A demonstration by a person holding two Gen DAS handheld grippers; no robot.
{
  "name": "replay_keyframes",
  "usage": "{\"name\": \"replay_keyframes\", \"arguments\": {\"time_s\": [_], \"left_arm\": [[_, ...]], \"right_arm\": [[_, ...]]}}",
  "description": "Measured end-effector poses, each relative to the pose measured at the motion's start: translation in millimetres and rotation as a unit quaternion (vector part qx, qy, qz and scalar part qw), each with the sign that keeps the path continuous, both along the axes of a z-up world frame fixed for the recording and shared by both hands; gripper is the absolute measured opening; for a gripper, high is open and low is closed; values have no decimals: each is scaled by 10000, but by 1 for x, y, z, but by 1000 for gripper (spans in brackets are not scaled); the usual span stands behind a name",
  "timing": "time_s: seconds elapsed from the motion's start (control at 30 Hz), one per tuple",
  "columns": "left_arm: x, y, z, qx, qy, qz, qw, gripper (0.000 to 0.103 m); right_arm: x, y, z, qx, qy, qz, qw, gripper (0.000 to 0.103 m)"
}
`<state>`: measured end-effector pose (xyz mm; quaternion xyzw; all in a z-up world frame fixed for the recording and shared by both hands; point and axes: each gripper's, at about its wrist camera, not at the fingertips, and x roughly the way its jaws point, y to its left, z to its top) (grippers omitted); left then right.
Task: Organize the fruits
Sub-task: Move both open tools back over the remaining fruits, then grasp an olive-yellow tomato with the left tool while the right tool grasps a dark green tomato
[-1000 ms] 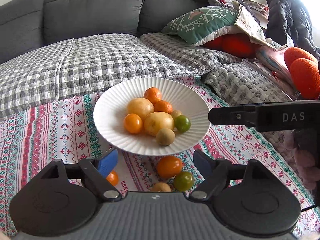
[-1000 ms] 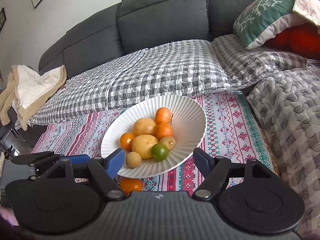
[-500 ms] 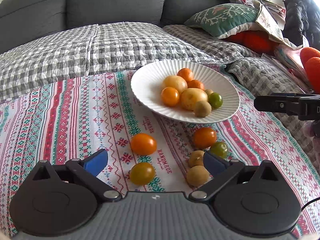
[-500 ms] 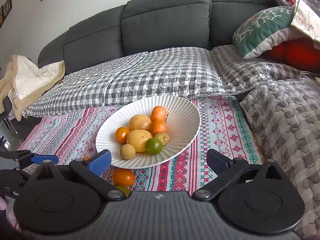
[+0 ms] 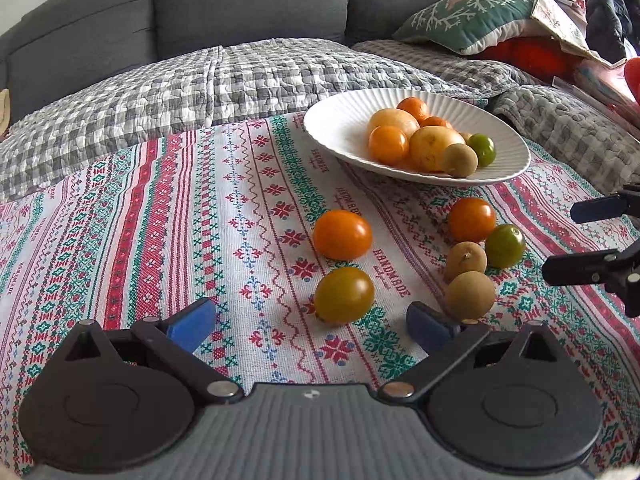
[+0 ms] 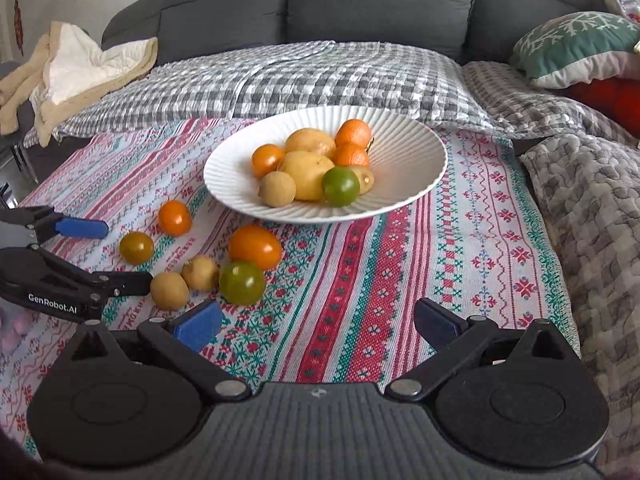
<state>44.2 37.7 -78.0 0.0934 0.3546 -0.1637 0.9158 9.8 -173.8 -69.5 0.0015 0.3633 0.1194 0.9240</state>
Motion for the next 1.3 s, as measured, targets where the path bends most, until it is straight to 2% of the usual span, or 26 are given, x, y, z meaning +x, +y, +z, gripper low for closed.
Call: {"name": "replay_keyframes", "arguments": {"time_s": [0.13, 0.4, 0.67, 0.83, 0.93, 1.03, 1.17, 1.3], "left_arm": [[-3, 0, -3, -38, -131, 0, 9999, 98], [-2, -1, -3, -51, -114, 23, 9999, 98], [1, -2, -1, 12, 3, 91, 10000, 98], [1, -2, 0, 43, 81, 103, 9999, 98], [1, -3, 1, 42, 92, 99, 9999, 97], [0, -4, 2, 30, 69, 28, 10000, 93], [-2, -7, 4, 54, 5, -132, 9999, 75], [-3, -10, 4, -13, 69, -266, 9996, 64]], "right_arm": [[2, 5, -6, -12, 69, 29, 10000, 102], [4, 23, -13, -283, -148, 29, 9995, 103], [6, 34, -12, -300, -165, 168, 9993, 103], [7, 34, -11, -284, -148, 233, 9992, 99], [7, 36, -9, -273, -152, 285, 9991, 93], [8, 38, -8, -232, -153, 346, 9990, 87], [9, 41, -6, -198, -155, 455, 9986, 76], [11, 43, -5, -164, -144, 529, 9984, 66]]}}
